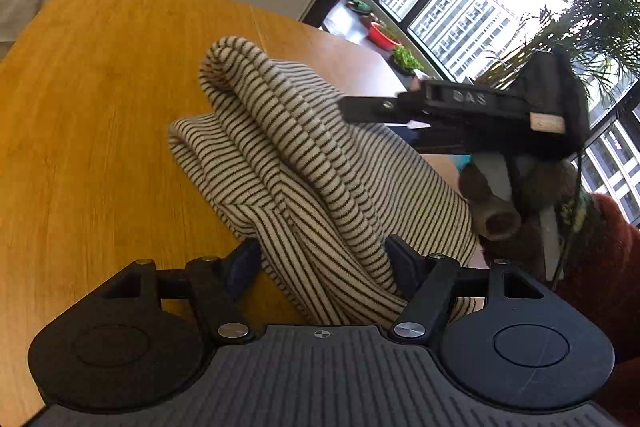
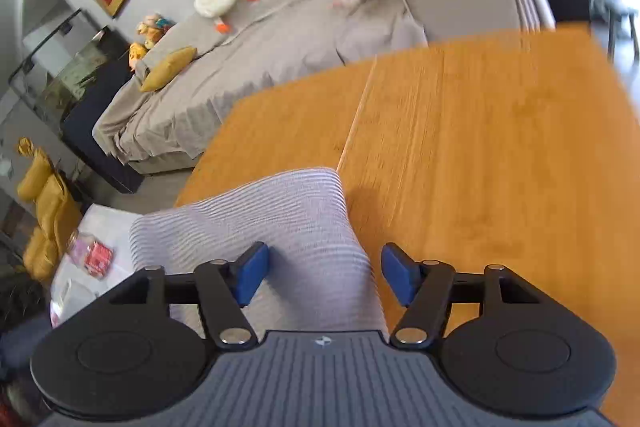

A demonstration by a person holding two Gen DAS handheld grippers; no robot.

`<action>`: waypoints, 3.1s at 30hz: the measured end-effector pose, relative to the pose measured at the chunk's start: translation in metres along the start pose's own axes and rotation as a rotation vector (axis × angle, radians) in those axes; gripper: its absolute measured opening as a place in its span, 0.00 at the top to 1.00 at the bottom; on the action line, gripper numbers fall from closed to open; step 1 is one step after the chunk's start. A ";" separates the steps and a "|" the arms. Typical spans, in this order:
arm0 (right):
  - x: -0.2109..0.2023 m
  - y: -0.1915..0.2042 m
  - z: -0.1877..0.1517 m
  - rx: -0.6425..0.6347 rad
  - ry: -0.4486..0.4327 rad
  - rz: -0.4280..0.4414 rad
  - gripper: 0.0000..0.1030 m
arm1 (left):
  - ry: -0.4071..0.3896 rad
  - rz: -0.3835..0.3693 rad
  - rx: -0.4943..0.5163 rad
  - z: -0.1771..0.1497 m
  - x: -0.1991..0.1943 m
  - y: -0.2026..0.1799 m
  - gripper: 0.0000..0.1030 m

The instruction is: Fold clothes

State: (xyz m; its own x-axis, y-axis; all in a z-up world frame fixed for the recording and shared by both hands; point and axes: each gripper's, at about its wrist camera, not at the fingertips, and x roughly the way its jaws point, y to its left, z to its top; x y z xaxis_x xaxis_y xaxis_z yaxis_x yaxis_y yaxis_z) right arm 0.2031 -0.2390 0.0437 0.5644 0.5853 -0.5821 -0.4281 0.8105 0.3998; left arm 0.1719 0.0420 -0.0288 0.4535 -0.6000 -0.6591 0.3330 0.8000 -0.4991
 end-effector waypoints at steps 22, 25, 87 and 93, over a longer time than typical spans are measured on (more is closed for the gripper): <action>0.010 -0.026 -0.040 0.089 0.081 -0.040 0.26 | -0.023 -0.094 -0.088 0.016 -0.010 0.003 0.21; 0.010 -0.019 -0.053 0.055 0.098 -0.014 0.21 | -0.015 -0.126 -0.126 0.022 -0.007 0.007 0.16; -0.020 0.073 -0.052 -0.359 0.081 0.107 0.19 | -0.010 0.038 -0.001 0.026 -0.013 0.019 0.40; -0.014 0.016 -0.001 -0.012 -0.010 0.083 0.18 | -0.024 0.039 0.022 0.020 -0.015 0.019 0.40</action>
State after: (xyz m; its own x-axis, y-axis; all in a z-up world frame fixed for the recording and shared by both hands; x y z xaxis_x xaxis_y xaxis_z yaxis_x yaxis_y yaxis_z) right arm 0.1876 -0.2343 0.0575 0.5340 0.6504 -0.5402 -0.4823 0.7591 0.4373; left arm 0.1881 0.0658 -0.0169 0.4859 -0.5680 -0.6643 0.3324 0.8230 -0.4606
